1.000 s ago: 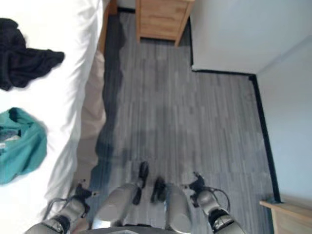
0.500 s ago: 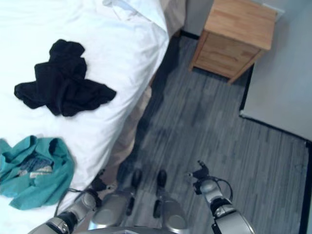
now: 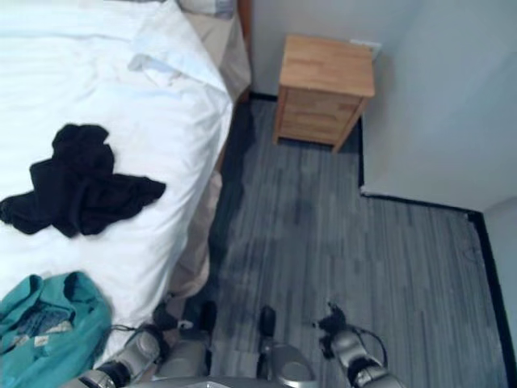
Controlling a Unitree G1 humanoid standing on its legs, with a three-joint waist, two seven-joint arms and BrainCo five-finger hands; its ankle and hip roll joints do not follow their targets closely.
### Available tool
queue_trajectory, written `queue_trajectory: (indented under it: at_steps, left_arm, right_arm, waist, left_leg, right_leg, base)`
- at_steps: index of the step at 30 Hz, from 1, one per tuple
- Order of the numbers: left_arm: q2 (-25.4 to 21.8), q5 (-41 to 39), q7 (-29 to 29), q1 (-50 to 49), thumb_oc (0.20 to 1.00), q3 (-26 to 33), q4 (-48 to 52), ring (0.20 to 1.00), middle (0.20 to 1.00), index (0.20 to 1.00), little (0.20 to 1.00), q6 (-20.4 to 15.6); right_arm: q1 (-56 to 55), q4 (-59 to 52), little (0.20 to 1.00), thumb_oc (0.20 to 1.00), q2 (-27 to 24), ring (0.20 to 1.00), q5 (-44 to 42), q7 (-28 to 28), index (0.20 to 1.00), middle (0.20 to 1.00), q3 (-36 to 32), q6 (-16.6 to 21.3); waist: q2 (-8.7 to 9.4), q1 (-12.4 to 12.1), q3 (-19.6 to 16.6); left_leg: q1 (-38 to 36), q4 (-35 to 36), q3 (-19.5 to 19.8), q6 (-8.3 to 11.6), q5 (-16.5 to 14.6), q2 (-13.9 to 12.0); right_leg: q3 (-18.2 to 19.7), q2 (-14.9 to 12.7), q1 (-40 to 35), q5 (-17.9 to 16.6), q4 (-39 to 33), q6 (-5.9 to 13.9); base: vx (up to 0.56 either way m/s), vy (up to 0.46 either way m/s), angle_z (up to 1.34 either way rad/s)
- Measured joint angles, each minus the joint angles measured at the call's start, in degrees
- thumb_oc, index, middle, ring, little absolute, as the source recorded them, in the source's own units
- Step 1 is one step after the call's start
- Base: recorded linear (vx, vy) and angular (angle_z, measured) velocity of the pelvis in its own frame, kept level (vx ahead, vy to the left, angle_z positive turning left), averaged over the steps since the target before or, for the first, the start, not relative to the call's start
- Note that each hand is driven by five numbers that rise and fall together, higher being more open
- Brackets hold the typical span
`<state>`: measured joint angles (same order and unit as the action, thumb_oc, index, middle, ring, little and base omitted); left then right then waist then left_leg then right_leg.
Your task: Tidy up the quilt and then pick up the clothes from the bed and put them into the laundry hamper.
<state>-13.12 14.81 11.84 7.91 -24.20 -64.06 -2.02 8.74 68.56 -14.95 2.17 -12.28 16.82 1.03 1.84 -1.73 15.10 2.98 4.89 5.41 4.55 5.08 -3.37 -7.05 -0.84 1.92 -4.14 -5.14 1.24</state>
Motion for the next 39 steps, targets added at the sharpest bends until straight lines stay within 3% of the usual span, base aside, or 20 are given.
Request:
queue_trajectory:
  at_steps: [2, 9, 13, 14, 15, 16, 18, 20, 22, 24, 26, 27, 28, 29, 32, 34, 35, 36, 38, 39]
  left_arm:
    - [-0.2, -0.4, 1.2, -1.4, 1.000, 0.2, 0.0, 1.000, 1.000, 1.000, 1.000, 0.0]
    - [-0.4, -12.3, -0.8, -0.8, 1.000, 7.9, 1.3, 1.000, 1.000, 1.000, 1.000, -1.7]
    - [-0.5, -12.1, -1.3, -1.2, 1.000, 9.2, -1.2, 1.000, 1.000, 1.000, 1.000, -1.7]
    - [-0.7, -12.0, -1.5, -1.3, 1.000, 10.7, -2.1, 1.000, 1.000, 1.000, 1.000, -1.9]
    - [-1.9, -12.4, -0.8, -1.1, 1.000, 12.2, -2.1, 1.000, 1.000, 1.000, 1.000, -2.0]
    - [-2.3, -12.3, -0.9, -1.5, 1.000, 11.2, -2.5, 1.000, 1.000, 1.000, 1.000, -1.0]
    - [-2.4, -12.3, -0.8, -1.4, 1.000, 9.5, -3.2, 1.000, 1.000, 1.000, 1.000, -0.5]
    - [-1.9, -12.3, -0.8, -1.4, 1.000, 9.4, -3.2, 1.000, 1.000, 1.000, 1.000, -0.3]
    - [-1.5, -12.1, -1.0, -1.3, 1.000, 10.7, -4.2, 1.000, 1.000, 1.000, 1.000, 0.0]
    - [-2.4, -11.5, -1.1, -0.9, 1.000, 11.1, -4.9, 1.000, 1.000, 1.000, 1.000, -0.1]
    - [-2.7, -11.3, -1.3, -4.7, 1.000, 14.6, -7.6, 1.000, 1.000, 1.000, 1.000, 0.1]
    - [-1.0, -11.3, -1.3, -6.6, 1.000, 10.5, -8.2, 1.000, 1.000, 1.000, 1.000, 1.0]
    - [-2.1, -9.9, -2.2, -6.4, 1.000, 5.8, -10.1, 1.000, 1.000, 1.000, 1.000, 1.2]
    - [-2.3, -9.6, -2.2, -5.6, 1.000, 6.2, -8.6, 1.000, 1.000, 1.000, 1.000, 1.2]
    - [-3.9, -9.5, -1.6, -0.3, 1.000, 6.7, -4.0, 1.000, 1.000, 1.000, 1.000, 0.6]
    - [-3.9, -9.4, -1.6, 1.3, 1.000, 6.6, -3.7, 1.000, 1.000, 1.000, 1.000, 0.7]
    - [-3.3, -9.2, -1.6, 2.0, 1.000, 6.7, -4.1, 1.000, 1.000, 1.000, 1.000, 0.7]
    - [-0.8, -7.8, -1.6, 2.1, 1.000, 7.4, -4.7, 1.000, 1.000, 1.000, 1.000, 0.7]
    - [1.9, -5.7, -1.7, 2.4, 1.000, 5.3, -6.9, 1.000, 1.000, 1.000, 1.000, -0.3]
    - [-0.2, -5.4, -1.6, 0.4, 1.000, 4.6, -6.0, 1.000, 1.000, 1.000, 1.000, -0.8]
  right_arm:
    - [-2.4, -0.3, 1.000, 1.000, -0.7, 1.000, -0.2, 0.1, 1.000, 1.000, 1.0, 0.1]
    - [-2.9, 2.4, 1.000, 1.000, -0.4, 1.000, -5.9, 1.1, 1.000, 1.000, -7.6, -0.5]
    - [-3.8, 2.0, 1.000, 1.000, -0.1, 1.000, -6.8, 1.3, 1.000, 1.000, -7.4, -0.7]
    - [-2.3, 2.5, 1.000, 1.000, 1.4, 1.000, -6.9, 1.3, 1.000, 1.000, -6.9, -0.6]
    - [-1.2, 3.4, 1.000, 1.000, 2.4, 1.000, -7.2, 1.3, 1.000, 1.000, -5.8, -0.5]
    - [-0.7, 2.7, 1.000, 1.000, 2.4, 1.000, -7.2, 1.3, 1.000, 1.000, -4.4, -0.3]
    - [0.2, 2.2, 1.000, 1.000, 1.8, 1.000, -7.2, 1.3, 1.000, 1.000, -2.9, -0.2]
    - [1.7, 1.8, 1.000, 1.000, 0.4, 1.000, -7.1, 1.3, 1.000, 1.000, -2.7, 0.2]
    - [2.7, 3.2, 1.000, 1.000, -0.6, 1.000, -6.7, 1.4, 1.000, 1.000, -1.1, -0.1]
    - [2.7, 4.8, 1.000, 1.000, -0.7, 1.000, -6.2, 1.6, 1.000, 1.000, -0.4, -0.7]
    - [-0.7, 6.4, 1.000, 1.000, 1.6, 1.000, -4.2, 2.4, 1.000, 1.000, 2.5, -0.6]
    - [-2.6, 2.6, 1.000, 1.000, -0.9, 1.000, -3.5, 2.4, 1.000, 1.000, 4.6, 0.0]
    - [-3.9, 0.5, 1.000, 1.000, 0.5, 1.000, -2.7, 2.1, 1.000, 1.000, 2.8, 0.0]
    - [-4.9, 0.6, 1.000, 1.000, 1.2, 1.000, -2.7, 2.1, 1.000, 1.000, 1.2, -1.7]
    - [-5.2, -0.5, 1.000, 1.000, -0.5, 1.000, -2.8, 2.5, 1.000, 1.000, -1.2, -1.4]
    - [-3.5, -1.0, 1.000, 1.000, -1.0, 1.000, -2.8, 2.5, 1.000, 1.000, -0.5, -1.1]
    - [-3.0, -1.1, 1.000, 1.000, -1.2, 1.000, -2.8, 2.4, 1.000, 1.000, -0.1, -0.8]
    - [-2.0, -1.6, 1.000, 1.000, -1.5, 1.000, -2.8, 2.4, 1.000, 1.000, -0.1, -1.0]
    - [-4.5, -0.4, 1.000, 1.000, -1.6, 1.000, -2.3, 2.7, 1.000, 1.000, 0.6, -1.3]
    - [-2.6, 0.0, 1.000, 1.000, -0.7, 1.000, -2.3, 2.7, 1.000, 1.000, -0.8, -1.3]
  waist:
    - [-0.88, 0.6, -1.7]
    - [0.02, 1.8, 4.3]
    - [-0.28, 2.7, 4.9]
    - [1.34, 0.6, 5.8]
    - [2.71, -3.4, 7.3]
    - [2.24, -3.9, 7.7]
    - [3.54, -4.8, 6.9]
    - [1.31, -6.1, 6.9]
    - [-1.86, -5.7, 5.9]
    - [-1.86, -6.7, 5.8]
    - [6.15, -9.0, 1.3]
    - [1.60, -6.0, 1.1]
    - [1.55, -1.2, 1.3]
    - [0.80, -1.0, 1.2]
    - [0.22, -0.5, 1.1]
    - [-0.79, 0.1, 1.1]
    - [-0.87, 0.7, 0.8]
    - [-1.32, 2.2, 0.3]
    - [-0.87, 2.1, 0.6]
    - [-0.59, -0.4, 0.5]
  left_leg:
    - [-0.1, 0.1, 0.0, -0.34, -0.1, -1.0]
    - [-0.9, 0.0, 0.0, -0.03, -0.3, -1.0]
    - [-0.2, -2.7, -0.8, 2.53, -1.6, -2.2]
    - [6.1, -18.1, -1.0, 6.20, -5.0, -1.6]
    - [19.1, -46.4, 1.7, 7.25, -0.3, -0.7]
    - [22.1, -52.5, 2.9, 6.79, 0.4, 1.1]
    - [22.3, -41.3, 3.1, 5.71, -3.7, 5.1]
    - [21.4, -28.5, 2.3, 4.29, -3.2, 6.1]
    - [17.8, -3.1, -8.4, 2.16, -1.3, 3.6]
    - [16.8, -2.1, -9.2, 0.00, 0.9, 3.9]
    - [11.5, -14.7, -8.9, -9.19, -5.0, 10.8]
    - [5.3, -16.9, -9.1, -14.74, -7.4, 8.7]
    - [2.2, -18.2, -5.4, -16.37, -12.9, 9.4]
    - [-0.3, -17.0, -2.6, -15.73, -12.9, 10.0]
    - [-7.2, -10.3, 5.6, -13.04, -13.2, 10.3]
    - [-11.4, -8.8, 10.5, -10.96, -14.3, 10.2]
    - [-12.3, -9.4, 12.6, -10.24, -14.7, 10.3]
    - [-14.4, -12.3, 16.6, -6.61, -16.5, 10.4]
    - [-13.9, -20.5, 20.3, 0.99, -18.7, 9.3]
    - [-14.1, -15.6, 21.4, 1.14, -18.3, 8.1]
  right_leg:
    - [-1.8, 0.8, 0.0, -0.5, 0.2, 0.42]
    - [-2.6, 0.4, -1.0, -0.6, 0.3, 0.60]
    - [-3.2, 2.0, -0.8, 1.7, 1.0, -2.69]
    - [-4.8, 1.6, 0.7, 4.4, 5.7, -4.46]
    - [-6.0, 1.5, 0.1, 7.2, 10.5, -7.67]
    - [-5.5, 1.9, -1.5, 8.0, 9.6, -7.27]
    - [-2.4, 1.6, -0.8, 8.2, 9.0, -4.90]
    - [-2.6, 2.9, -1.3, 7.6, 7.0, -4.02]
    - [-6.4, 6.0, -5.3, 5.9, 0.4, -3.04]
    - [-6.0, 7.6, -10.3, 9.4, 0.5, -2.92]
    - [-3.4, 2.3, -11.5, 16.7, 12.7, 7.19]
    - [-6.0, 3.2, -4.5, 14.8, 35.9, 9.31]
    - [-7.7, -4.3, 13.8, 6.4, 70.3, 4.66]
    - [-8.1, -5.8, 18.0, 8.2, 69.0, 5.08]
    - [-8.9, -6.5, 24.1, 11.4, 41.6, 3.24]
    - [-7.4, -3.4, 20.6, 10.5, 16.0, 0.30]
    - [-2.0, -1.2, 18.6, 9.6, 3.3, 0.97]
    - [11.7, 0.0, 16.4, 8.3, -0.2, 1.69]
    - [13.1, -2.0, 9.8, -6.7, 4.2, -1.03]
    - [12.2, -1.6, 9.1, -5.4, 5.5, -2.69]
  base:
    - [0.05, 0.004, -0.17]
    - [0.17, -0.058, 0.02]
    - [0.23, -0.171, -0.12]
    - [0.33, -0.151, -1.01]
    - [0.57, -0.067, -1.00]
    - [0.49, 0.000, -0.76]
    - [0.43, 0.059, -0.33]
    - [0.54, 0.085, -0.50]
    - [0.54, 0.112, -0.22]
    - [0.89, 0.254, -0.34]
    - [0.83, 0.365, -0.63]
    - [1.04, 0.229, 0.39]
    - [0.65, 0.055, 0.83]
    - [0.74, -0.063, 1.28]
    - [0.53, -0.195, 1.50]
    - [0.63, -0.261, 1.36]
    - [0.89, -0.493, 2.47]
    - [0.70, -0.459, 2.97]
    - [0.57, -0.571, 3.70]
    - [0.43, -0.576, 2.40]
